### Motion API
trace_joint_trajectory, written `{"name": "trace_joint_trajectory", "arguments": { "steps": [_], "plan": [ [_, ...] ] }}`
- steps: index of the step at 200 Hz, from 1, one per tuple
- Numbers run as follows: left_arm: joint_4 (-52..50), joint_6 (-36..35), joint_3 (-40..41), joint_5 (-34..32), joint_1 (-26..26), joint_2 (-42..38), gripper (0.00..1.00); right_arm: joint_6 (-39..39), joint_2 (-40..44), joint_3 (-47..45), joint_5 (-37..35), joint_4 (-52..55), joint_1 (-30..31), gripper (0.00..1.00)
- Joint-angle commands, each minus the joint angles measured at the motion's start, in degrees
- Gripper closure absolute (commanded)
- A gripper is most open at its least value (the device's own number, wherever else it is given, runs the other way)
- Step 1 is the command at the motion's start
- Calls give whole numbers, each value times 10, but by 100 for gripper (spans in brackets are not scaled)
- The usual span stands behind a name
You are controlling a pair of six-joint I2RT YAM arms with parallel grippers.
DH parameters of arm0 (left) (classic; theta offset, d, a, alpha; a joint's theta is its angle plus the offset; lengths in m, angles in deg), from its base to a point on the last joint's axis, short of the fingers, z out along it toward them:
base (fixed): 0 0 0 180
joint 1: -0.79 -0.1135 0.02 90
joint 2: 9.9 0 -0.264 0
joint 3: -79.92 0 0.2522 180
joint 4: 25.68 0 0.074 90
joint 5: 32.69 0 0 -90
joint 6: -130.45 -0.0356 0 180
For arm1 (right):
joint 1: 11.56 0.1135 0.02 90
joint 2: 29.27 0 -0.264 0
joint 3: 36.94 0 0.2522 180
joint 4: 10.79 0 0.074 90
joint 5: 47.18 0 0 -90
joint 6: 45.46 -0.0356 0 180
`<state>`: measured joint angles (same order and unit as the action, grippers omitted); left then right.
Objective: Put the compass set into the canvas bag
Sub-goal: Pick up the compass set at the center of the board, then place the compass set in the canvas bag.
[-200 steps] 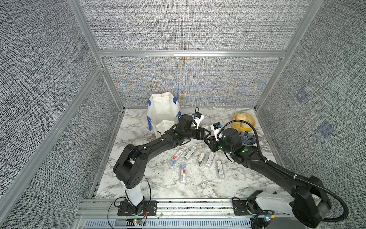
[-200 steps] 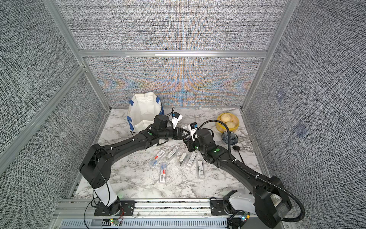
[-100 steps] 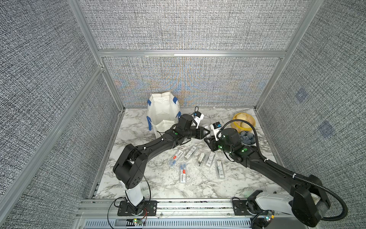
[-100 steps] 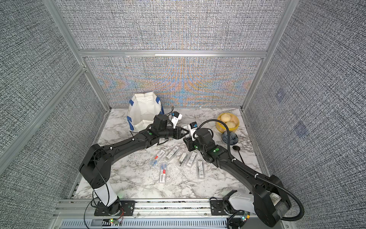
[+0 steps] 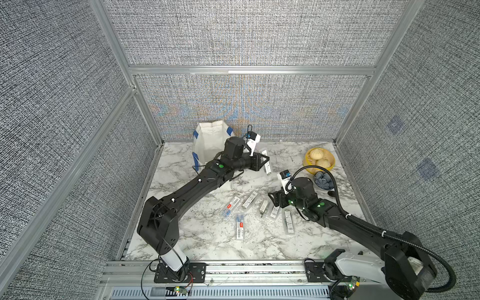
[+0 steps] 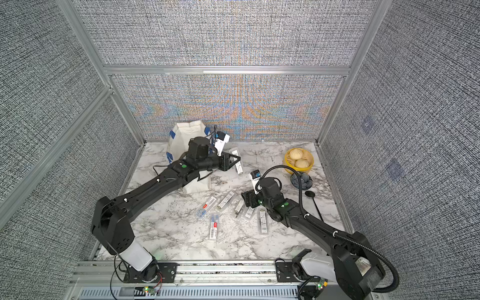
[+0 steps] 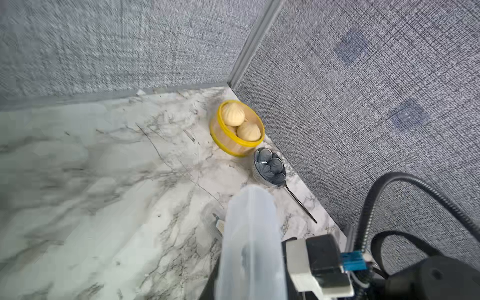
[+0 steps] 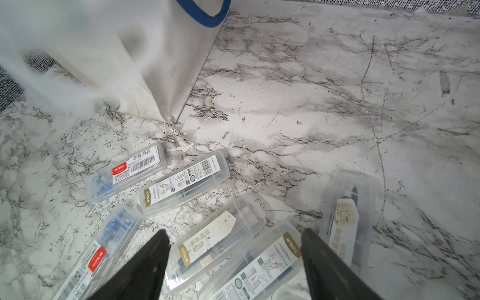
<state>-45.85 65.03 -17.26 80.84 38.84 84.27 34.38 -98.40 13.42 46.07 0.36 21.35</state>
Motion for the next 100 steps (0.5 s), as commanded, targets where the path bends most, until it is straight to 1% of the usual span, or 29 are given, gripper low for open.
{"name": "trace_joint_trajectory", "arguments": {
  "steps": [1,23,60,74,81,100],
  "plan": [
    [-96,-65,-48,-42,-15,-18,93,4,1,-9,-3,-45,0,20],
    [-141,-82,-85,-57,-53,-36,93,4,5,-14,-6,-45,-1,21],
    [-215,-129,-138,-113,-136,-49,94,-3,13,-26,-9,-44,0,20],
    [-239,-143,-155,-126,-167,-38,95,-5,12,-28,-7,-45,0,20],
    [-253,-150,-167,-143,-180,-29,95,-6,11,-28,-7,-44,0,20],
    [-278,-165,-188,-169,-212,8,95,-7,9,-28,-6,-45,0,20]
  ]
}}
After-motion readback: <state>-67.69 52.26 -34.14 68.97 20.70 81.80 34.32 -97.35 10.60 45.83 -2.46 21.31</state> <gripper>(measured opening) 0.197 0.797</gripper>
